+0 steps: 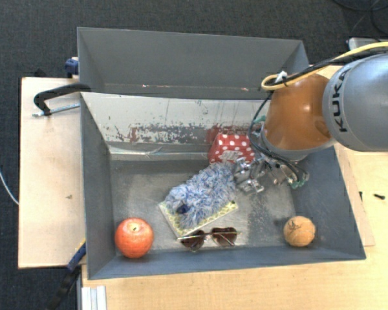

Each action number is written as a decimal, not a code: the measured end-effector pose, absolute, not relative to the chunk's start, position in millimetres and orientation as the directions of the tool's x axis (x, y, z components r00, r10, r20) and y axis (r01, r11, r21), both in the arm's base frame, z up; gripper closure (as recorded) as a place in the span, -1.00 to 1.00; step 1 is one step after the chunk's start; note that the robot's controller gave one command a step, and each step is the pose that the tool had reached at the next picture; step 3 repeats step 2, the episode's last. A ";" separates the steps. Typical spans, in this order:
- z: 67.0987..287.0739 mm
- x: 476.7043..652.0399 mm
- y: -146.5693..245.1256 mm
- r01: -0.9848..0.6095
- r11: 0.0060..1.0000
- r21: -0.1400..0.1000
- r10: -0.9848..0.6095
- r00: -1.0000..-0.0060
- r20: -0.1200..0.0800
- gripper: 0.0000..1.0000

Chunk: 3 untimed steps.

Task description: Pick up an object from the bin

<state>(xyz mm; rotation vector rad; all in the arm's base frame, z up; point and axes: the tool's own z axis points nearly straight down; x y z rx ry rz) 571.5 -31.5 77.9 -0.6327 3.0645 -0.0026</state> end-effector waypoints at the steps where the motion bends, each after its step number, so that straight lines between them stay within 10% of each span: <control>1: 288.0 565.1 -24.2 -0.350 0.937 0.000 -0.350 -0.937 -0.004 1.00; 3: 302.1 565.2 -23.8 -0.347 0.938 -0.002 -0.348 -0.938 -0.008 1.00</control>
Offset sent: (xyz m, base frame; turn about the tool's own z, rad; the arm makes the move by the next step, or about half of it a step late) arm 0.0000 0.0000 0.0000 0.0000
